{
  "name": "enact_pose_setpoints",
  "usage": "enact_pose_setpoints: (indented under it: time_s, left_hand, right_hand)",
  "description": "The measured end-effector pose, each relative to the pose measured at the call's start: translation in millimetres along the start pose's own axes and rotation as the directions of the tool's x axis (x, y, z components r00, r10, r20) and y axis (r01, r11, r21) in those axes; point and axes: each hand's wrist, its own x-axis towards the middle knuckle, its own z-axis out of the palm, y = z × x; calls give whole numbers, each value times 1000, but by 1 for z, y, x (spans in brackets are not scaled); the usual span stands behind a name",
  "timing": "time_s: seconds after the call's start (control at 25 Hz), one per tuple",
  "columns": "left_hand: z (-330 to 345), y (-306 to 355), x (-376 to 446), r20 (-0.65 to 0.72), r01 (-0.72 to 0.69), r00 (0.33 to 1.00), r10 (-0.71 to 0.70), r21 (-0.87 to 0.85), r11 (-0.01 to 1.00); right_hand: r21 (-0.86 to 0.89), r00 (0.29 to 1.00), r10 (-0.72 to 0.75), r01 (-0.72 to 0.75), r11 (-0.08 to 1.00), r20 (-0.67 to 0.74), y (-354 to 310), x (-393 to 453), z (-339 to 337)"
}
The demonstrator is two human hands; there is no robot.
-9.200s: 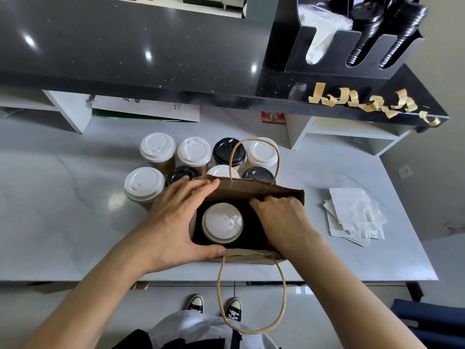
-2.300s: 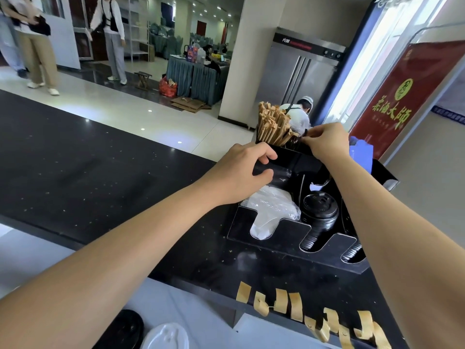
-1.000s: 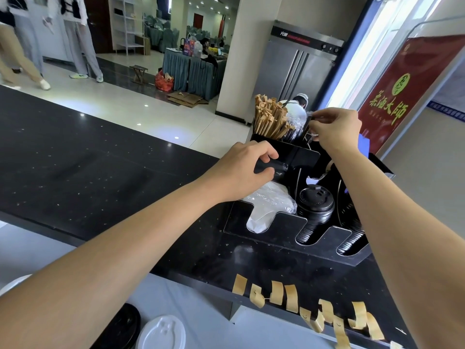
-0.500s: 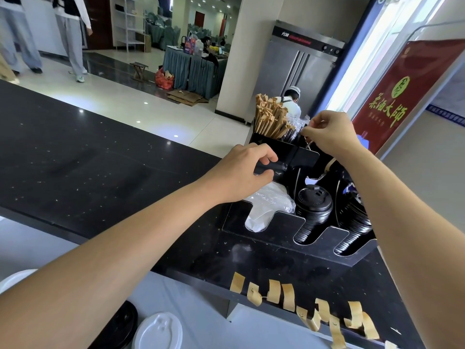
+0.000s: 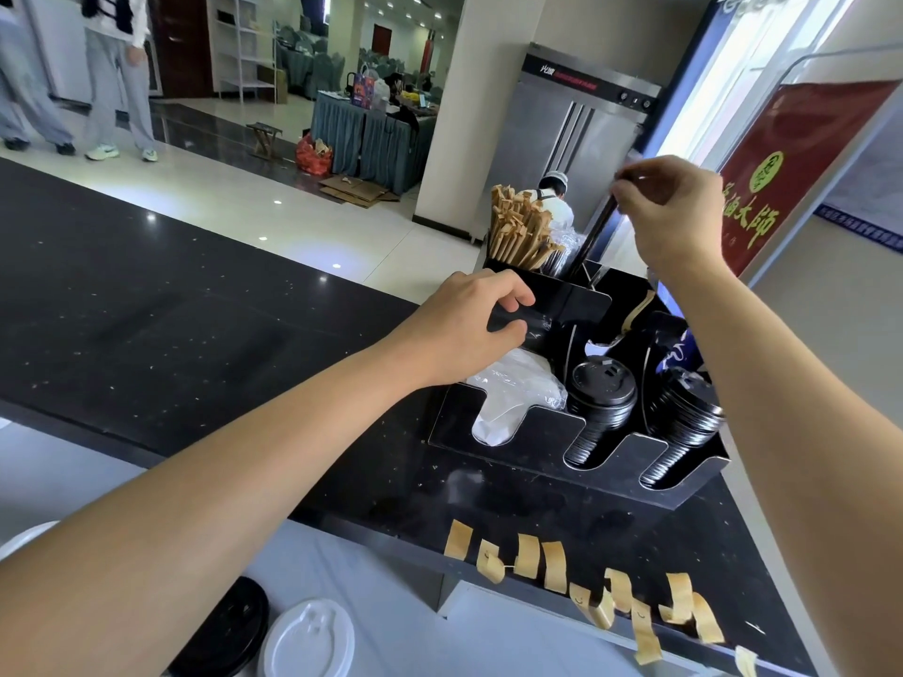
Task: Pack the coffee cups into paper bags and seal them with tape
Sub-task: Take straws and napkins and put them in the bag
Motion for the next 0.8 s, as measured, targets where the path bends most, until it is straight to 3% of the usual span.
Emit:
enact_pose_setpoints:
  time_s: [0.2,0.4,0.6,0.8]
  left_hand:
    - [-8,13,-3,-48,-18,999,17,-8,1000]
    - [-16,28,-11,-102,-58,993,58,7,998]
    - [-20,38,-22,-140,-69,988,65,-18,997]
    - [-15,44,-47,-113,5,993,-20,-133,991]
  right_hand:
    - [85,987,-112,122,989,-115,-29,-1,-24]
    - [187,981,-97,129,974,-170,-58,-12,-45]
    - [259,1000,1,2,966,-14,-79,-41,-56]
    - [323,990,99,-126,938,97,-85,-77,-58]
